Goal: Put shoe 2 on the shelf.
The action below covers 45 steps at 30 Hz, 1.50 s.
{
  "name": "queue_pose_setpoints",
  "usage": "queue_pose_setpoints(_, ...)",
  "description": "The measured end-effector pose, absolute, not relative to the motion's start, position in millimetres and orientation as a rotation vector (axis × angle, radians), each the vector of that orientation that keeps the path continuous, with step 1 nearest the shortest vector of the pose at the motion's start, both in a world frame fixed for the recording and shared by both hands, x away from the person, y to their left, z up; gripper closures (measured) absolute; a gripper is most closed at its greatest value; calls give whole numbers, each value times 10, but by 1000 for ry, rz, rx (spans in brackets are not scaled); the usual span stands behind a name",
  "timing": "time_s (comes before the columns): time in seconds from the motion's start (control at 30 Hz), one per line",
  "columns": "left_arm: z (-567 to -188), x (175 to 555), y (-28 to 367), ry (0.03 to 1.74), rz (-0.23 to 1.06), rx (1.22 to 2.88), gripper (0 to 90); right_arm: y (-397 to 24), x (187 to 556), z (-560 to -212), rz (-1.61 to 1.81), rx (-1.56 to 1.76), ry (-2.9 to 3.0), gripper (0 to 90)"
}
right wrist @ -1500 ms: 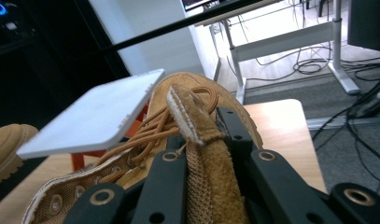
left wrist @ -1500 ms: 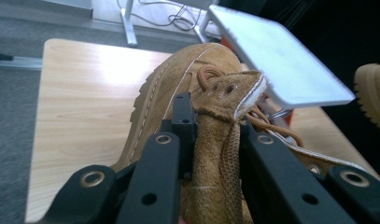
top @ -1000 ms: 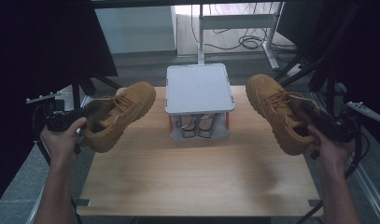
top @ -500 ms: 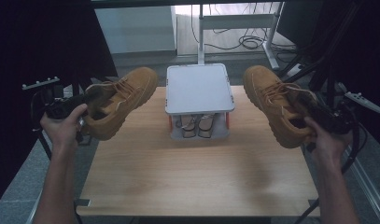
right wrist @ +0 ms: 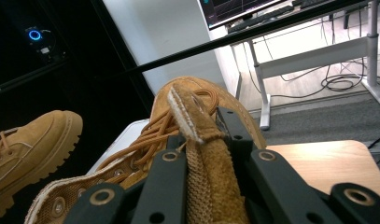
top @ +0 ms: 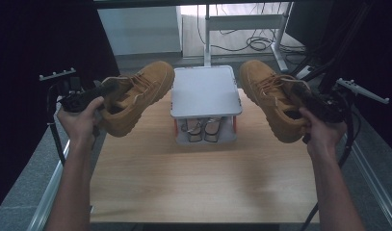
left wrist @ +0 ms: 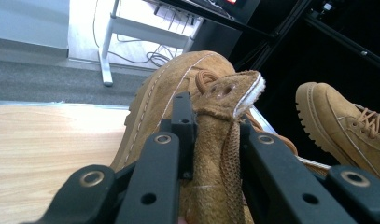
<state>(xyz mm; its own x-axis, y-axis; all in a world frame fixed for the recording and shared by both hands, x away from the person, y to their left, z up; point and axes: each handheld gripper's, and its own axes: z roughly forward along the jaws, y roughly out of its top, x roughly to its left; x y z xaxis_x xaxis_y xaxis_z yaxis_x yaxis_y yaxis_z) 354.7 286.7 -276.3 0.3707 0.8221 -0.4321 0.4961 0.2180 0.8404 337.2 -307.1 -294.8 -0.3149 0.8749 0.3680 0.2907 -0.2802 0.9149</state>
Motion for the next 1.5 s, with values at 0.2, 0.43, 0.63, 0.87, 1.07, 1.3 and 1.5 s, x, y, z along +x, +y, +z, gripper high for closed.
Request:
queue_pose_setpoints(0.2, -2806, 3618, 2773, 1289, 338, 1452, 789, -2968, 3431, -2941, 1641, 1445, 1514, 811)
queue_pose_setpoints(0.43, -2790, 3636, 2668, 1279, 331, 1456, 789, -2923, 3472, -2968, 1626, 1461, 1518, 812)
queue_pose_setpoints(0.63, -2750, 3716, 2548, 1279, 297, 1416, 789, -2832, 3555, -2925, 1614, 1471, 1520, 812)
queue_pose_setpoints(0.87, -2733, 3856, 2332, 1307, 277, 1394, 789, -2641, 3725, -2859, 1613, 1489, 1517, 811)
queue_pose_setpoints(1.07, -2753, 3965, 2180, 1333, 255, 1397, 787, -2479, 3888, -2838, 1591, 1513, 1533, 811)
queue_pose_setpoints(1.3, -2770, 4081, 2051, 1392, 244, 1339, 787, -2369, 4078, -2826, 1603, 1542, 1532, 810)
queue_pose_setpoints(1.5, -2815, 4128, 1964, 1413, 244, 1346, 785, -2334, 4154, -2868, 1604, 1570, 1540, 809)
